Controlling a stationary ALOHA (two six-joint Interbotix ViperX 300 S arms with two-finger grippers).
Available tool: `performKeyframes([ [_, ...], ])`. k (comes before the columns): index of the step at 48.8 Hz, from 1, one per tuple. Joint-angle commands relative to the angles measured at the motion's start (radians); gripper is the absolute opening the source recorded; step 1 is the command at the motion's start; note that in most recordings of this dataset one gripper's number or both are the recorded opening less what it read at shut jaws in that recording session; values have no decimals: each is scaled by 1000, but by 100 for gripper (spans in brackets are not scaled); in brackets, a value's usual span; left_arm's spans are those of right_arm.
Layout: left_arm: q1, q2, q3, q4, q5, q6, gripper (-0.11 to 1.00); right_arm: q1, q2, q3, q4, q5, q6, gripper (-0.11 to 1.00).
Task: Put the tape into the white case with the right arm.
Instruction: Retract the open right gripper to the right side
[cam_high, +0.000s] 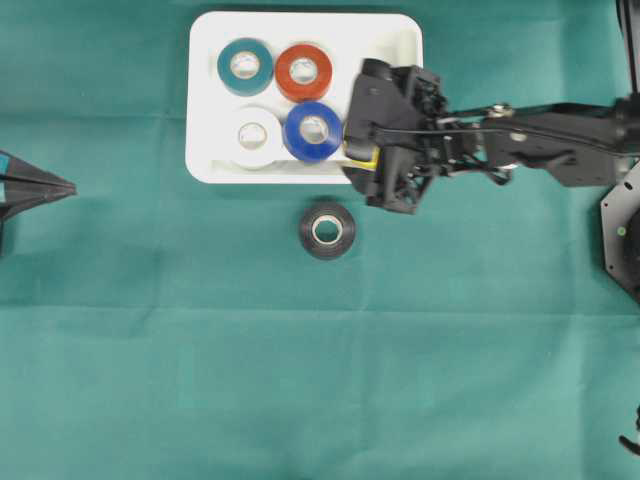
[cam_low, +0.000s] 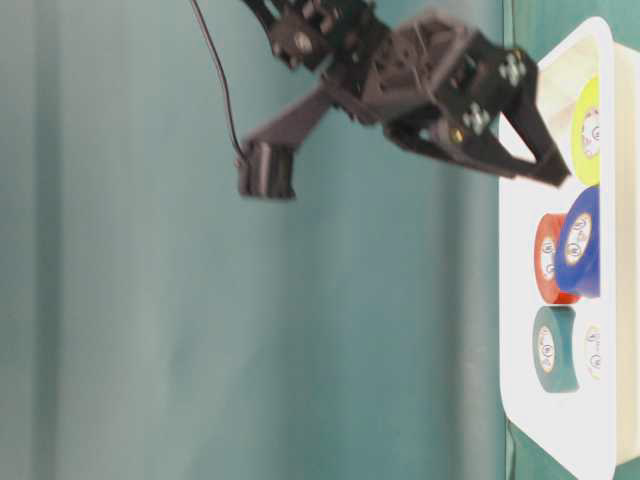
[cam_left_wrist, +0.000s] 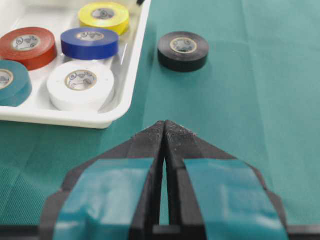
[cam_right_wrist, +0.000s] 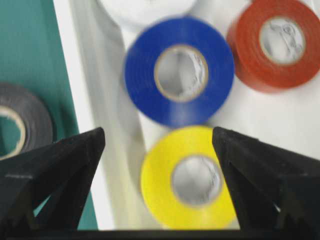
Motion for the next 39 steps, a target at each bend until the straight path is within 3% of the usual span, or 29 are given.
performKeyframes([
  [1,3,8,-12,0,-5,0,0,-2,-75,35,-3,-5,-2,74],
  [20,3,6,-12,-2,-5,0,0,-2,-264,242,-3,-14,2,74],
  [39,3,8,-11,0,-5,0,0,-2,-534,477,3,-103,5,74],
])
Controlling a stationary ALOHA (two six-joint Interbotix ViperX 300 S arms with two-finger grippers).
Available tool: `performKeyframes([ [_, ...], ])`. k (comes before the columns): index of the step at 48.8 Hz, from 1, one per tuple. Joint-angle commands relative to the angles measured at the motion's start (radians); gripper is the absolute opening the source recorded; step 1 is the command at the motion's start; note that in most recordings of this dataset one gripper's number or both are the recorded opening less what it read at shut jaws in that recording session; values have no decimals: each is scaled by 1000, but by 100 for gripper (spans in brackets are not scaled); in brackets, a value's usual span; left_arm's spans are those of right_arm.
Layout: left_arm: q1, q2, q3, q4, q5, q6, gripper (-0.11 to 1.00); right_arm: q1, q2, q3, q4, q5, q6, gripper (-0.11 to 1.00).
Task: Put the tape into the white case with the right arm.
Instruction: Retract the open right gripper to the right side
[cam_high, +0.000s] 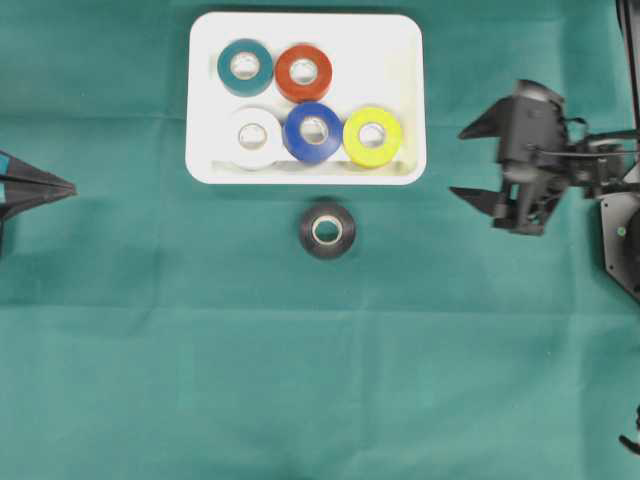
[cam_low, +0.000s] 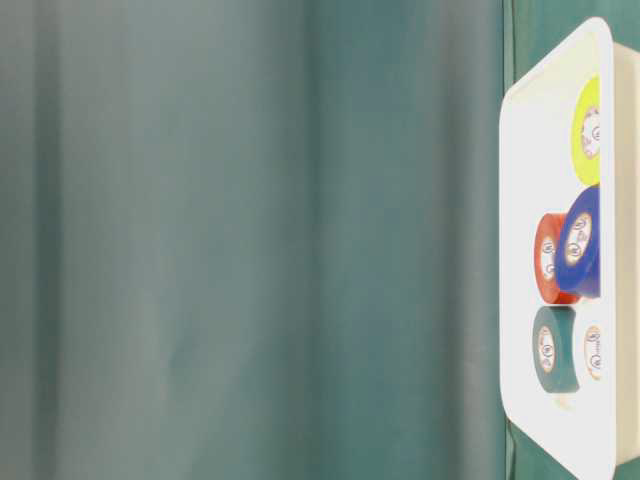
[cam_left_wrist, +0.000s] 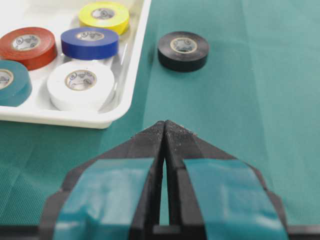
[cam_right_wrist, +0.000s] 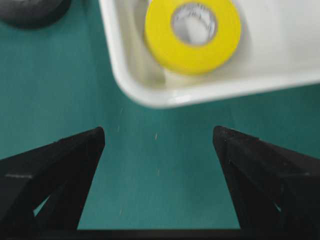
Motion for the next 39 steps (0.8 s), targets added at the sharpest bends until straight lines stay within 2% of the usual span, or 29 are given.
performKeyframes([
  [1,3,8,-12,-2,-5,0,0,-3,-74,40,2,-31,3,74],
  [11,3,8,-12,-2,-5,0,0,-5,-268,163,9,-51,3,73],
  [20,3,9,-11,0,-6,0,0,-3,-390,225,9,-52,3,72],
  [28,3,9,-12,-2,-5,0,0,-3,-434,252,9,-57,5,72],
  [39,3,8,-12,-2,-5,0,0,3,-407,259,8,-123,2,70],
])
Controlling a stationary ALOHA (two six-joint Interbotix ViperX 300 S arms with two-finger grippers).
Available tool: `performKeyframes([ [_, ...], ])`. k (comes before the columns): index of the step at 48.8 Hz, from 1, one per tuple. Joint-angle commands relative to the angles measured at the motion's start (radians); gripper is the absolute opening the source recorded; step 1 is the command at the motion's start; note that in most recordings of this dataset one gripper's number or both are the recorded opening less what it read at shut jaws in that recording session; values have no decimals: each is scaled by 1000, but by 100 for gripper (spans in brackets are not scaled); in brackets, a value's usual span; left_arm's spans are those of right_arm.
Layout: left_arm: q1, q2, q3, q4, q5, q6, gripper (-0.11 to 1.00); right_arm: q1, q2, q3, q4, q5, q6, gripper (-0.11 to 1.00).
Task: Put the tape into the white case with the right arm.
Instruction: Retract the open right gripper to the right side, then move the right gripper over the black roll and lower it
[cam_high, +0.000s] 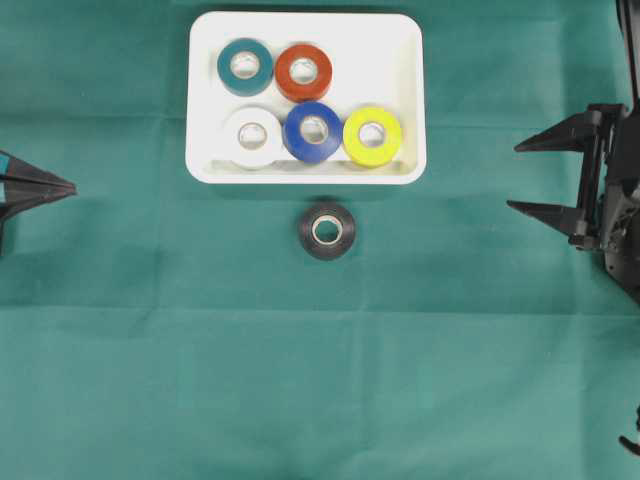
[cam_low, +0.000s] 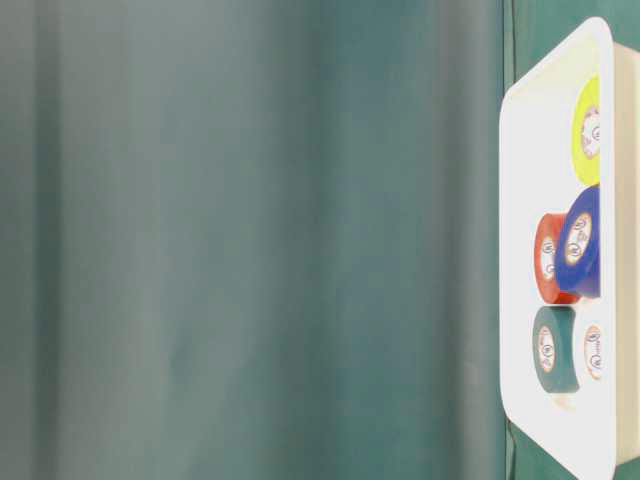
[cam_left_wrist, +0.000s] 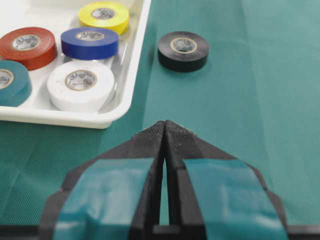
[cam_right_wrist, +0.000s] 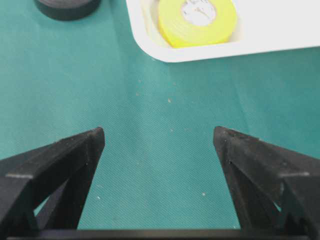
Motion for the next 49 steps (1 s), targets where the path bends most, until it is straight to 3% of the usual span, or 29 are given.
performKeyframes([
  [1,3,8,-12,-2,-5,0,0,8,23,-8,2,-44,-2,70],
  [10,3,8,-12,-2,-5,0,0,75,60,15,0,-132,-2,70],
  [19,3,8,-12,-2,-5,0,0,138,60,21,-3,-137,-2,69],
  [38,3,8,-12,-2,-5,0,0,138,78,5,-17,-143,-8,69],
  [49,3,9,-12,-2,-5,0,0,149,170,-44,-17,-175,-12,69],
])
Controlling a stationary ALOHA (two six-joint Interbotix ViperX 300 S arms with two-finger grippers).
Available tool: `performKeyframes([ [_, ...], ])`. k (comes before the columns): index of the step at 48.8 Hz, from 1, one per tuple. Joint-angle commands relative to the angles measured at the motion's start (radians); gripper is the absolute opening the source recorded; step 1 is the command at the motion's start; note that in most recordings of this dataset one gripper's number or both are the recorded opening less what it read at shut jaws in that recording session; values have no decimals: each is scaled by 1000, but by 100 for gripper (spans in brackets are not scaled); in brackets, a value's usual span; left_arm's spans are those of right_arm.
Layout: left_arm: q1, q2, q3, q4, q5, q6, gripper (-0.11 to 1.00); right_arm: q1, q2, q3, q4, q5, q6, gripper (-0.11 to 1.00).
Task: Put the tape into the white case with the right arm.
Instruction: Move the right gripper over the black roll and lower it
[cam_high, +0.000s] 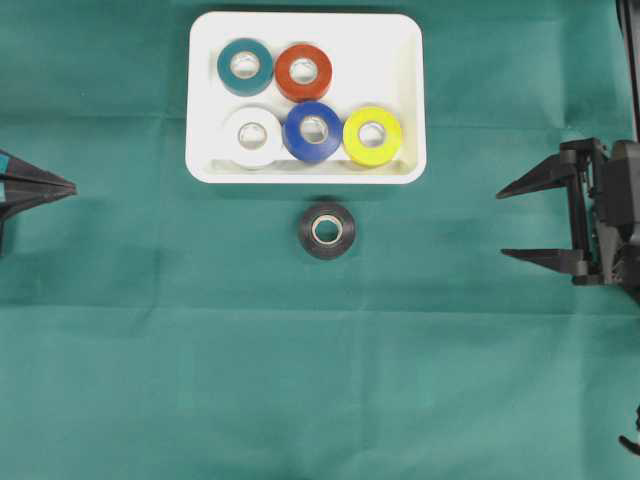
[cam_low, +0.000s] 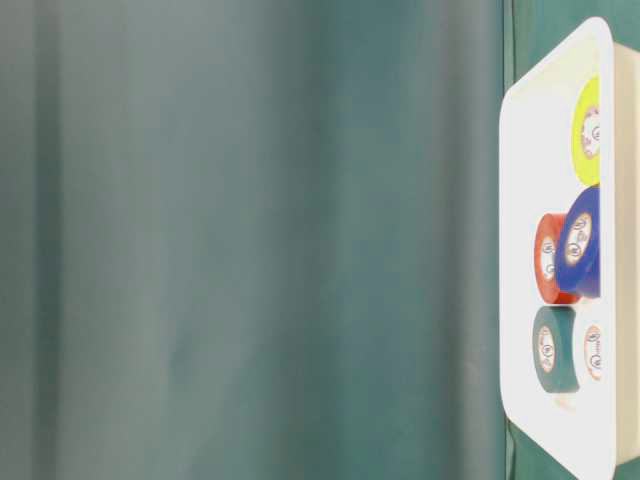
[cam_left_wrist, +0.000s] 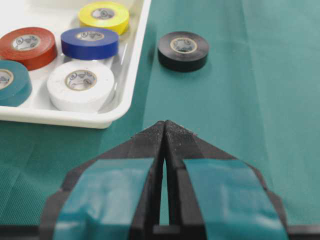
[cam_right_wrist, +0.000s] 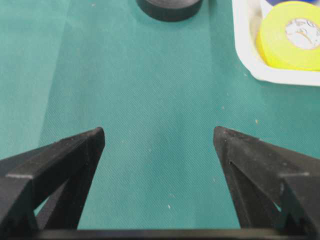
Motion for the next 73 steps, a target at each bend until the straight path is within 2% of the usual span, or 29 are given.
performKeyframes([
  [1,3,6,-12,-2,-5,0,0,11,51,-49,-3,-28,-5,69],
  [21,3,6,-12,0,-5,0,0,29,385,-244,-12,-156,-49,70],
  [39,3,8,-12,-2,-5,0,0,35,660,-460,-15,-173,-49,70],
  [56,3,6,-12,-2,-5,0,0,58,831,-635,-52,-167,-48,70],
  [73,3,6,-12,-2,-5,0,0,61,908,-710,-52,-104,-41,70],
])
